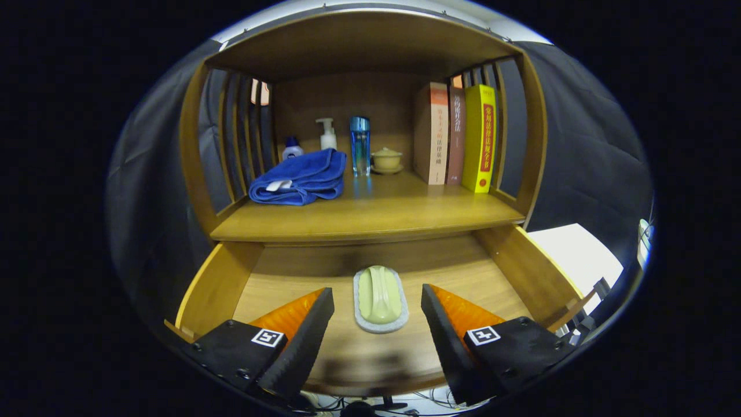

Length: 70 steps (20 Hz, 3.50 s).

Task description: Pull open the drawer, take out the items inside it, and place them on the countertop above the cabinet.

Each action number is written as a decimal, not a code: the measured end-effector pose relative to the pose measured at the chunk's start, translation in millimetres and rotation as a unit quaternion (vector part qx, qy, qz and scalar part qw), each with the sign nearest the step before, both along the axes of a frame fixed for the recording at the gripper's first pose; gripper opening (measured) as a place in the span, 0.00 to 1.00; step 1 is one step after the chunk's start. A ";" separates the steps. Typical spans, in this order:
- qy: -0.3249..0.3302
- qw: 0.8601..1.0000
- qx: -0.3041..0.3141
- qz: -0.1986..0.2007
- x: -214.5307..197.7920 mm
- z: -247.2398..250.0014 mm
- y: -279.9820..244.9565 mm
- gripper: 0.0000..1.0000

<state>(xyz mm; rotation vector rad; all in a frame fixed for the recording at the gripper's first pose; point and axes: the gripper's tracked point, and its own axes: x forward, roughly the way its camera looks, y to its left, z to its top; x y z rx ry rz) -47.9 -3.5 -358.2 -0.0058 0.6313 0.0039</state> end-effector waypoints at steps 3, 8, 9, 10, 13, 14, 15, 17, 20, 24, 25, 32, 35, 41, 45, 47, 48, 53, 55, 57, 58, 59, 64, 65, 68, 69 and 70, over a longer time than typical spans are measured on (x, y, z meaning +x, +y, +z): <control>0.043 0.999 -0.009 0.023 13.6 -27.0 7.7 0.97; 0.106 0.993 -0.022 0.035 22.1 -63.8 14.2 0.89; 0.120 0.992 -0.019 0.034 21.5 -70.3 15.4 0.89; 0.129 0.991 -0.016 0.033 21.4 -75.6 15.0 0.87; 0.150 0.988 -0.016 0.033 18.2 -85.0 13.0 0.76; 0.156 0.987 -0.017 0.030 17.4 -87.4 10.8 0.75; 0.159 0.987 -0.018 0.024 16.1 -89.0 7.7 0.61; 0.159 0.987 -0.006 0.016 14.6 -87.3 7.2 0.33; 0.153 0.988 -0.001 0.020 12.1 -78.4 9.1 0.28; 0.125 0.992 0.002 0.032 18.9 -45.5 14.1 0.27; 0.117 0.992 0.002 0.035 21.5 -36.7 15.7 0.27; 0.095 0.994 0.034 0.043 19.3 16.5 18.8 0.22; 0.088 0.994 0.036 0.051 14.0 36.6 18.0 0.22; 0.059 0.996 0.032 0.056 27.7 74.0 13.1 0.22; 0.052 0.997 0.034 0.053 45.8 81.9 13.3 0.22; 0.048 0.997 0.033 0.053 58.8 84.1 13.5 0.22; 0.047 0.997 0.031 0.052 65.7 83.8 13.5 0.22; 0.042 0.998 0.022 0.046 103.9 80.7 11.5 0.22; 0.036 0.998 0.022 0.046 121.5 78.7 13.9 0.22; 0.035 0.998 0.017 0.048 137.7 73.7 15.7 0.22; 0.035 0.998 0.014 0.050 145.1 70.3 17.1 0.22; 0.033 0.998 0.011 0.051 154.1 68.5 18.4 0.22; 0.043 0.998 0.020 0.036 179.5 46.9 18.9 0.22; 0.050 0.998 0.019 0.033 181.1 41.0 16.9 0.22; 0.060 0.998 0.014 0.024 186.0 28.3 14.0 0.24; 0.063 0.998 0.012 0.019 186.7 24.0 10.6 0.24; 0.068 0.998 0.010 0.013 186.7 19.8 9.2 0.26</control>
